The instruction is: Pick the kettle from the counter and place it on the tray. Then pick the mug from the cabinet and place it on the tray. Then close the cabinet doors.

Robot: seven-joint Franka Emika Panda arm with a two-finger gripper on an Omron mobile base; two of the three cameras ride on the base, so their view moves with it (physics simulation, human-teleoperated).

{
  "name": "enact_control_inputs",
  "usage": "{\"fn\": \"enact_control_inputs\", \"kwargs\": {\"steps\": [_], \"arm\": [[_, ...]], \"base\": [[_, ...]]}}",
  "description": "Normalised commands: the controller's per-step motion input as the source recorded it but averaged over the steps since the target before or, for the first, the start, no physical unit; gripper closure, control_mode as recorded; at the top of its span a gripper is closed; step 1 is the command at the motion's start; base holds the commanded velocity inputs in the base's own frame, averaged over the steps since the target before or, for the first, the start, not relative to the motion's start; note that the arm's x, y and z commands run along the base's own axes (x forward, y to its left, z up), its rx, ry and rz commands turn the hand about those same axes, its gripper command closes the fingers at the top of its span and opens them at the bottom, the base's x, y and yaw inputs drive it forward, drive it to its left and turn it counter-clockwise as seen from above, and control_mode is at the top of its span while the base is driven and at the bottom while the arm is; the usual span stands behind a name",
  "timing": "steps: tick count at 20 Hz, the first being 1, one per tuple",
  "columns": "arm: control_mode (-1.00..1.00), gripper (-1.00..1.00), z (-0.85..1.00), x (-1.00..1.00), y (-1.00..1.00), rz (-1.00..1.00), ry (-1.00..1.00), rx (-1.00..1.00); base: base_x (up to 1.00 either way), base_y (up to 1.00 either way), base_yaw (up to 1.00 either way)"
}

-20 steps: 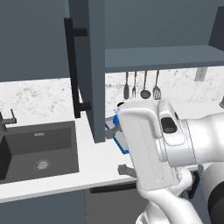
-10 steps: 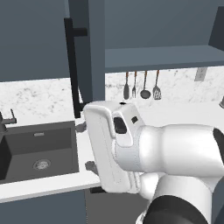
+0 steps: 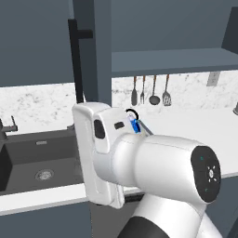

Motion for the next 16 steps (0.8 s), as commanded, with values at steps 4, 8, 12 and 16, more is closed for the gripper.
{"fn": "enact_control_inputs", "kwargs": {"steps": [4, 8, 12, 16], "arm": [[-1.0, -1.0, -0.07, 0.32, 0.04, 0.0, 0.03, -0.18], [-1.0, -1.0, -0.2, 0.2, 0.2, 0.06, -0.08, -0.21], [-1.0, -1.0, -0.21, 0.0, 0.12, 0.02, -0.27, -0.19], [-1.0, -1.0, -0.07, 0.08, 0.05, -0.07, -0.25, -0.03]], "base": [[0.0, 0.0, 0.0], [0.0, 0.0, 0.0], [0.0, 0.0, 0.0], [0.0, 0.0, 0.0]]}}
